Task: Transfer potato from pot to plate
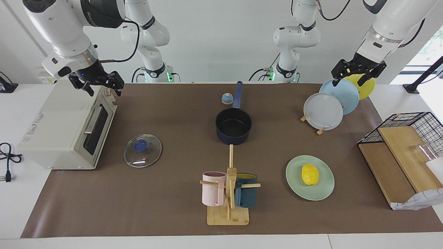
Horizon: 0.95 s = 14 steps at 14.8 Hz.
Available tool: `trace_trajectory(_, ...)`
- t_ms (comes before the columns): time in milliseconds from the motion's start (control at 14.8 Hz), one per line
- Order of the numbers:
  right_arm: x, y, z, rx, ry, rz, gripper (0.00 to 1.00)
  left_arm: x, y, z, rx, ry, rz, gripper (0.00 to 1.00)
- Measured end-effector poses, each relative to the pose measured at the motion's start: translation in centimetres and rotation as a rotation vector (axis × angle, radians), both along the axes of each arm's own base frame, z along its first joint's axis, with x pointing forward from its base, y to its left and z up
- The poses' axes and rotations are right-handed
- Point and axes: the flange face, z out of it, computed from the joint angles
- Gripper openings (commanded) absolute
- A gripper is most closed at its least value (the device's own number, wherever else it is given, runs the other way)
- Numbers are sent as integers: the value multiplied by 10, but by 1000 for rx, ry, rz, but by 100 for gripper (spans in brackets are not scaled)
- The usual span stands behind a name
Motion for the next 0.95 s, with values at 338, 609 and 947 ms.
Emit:
trace_trajectory(338,-1,0,1,0,-3,0,100,1,-2,-9,5,12,-5,100)
trace_trajectory(609,-1,0,1,0,-3,0,100,8,-3,-5,1,-46,-6,100)
trace_trajectory(947,-1,0,1,0,-3,0,100,9,-1,-6,0,-49,-1,100)
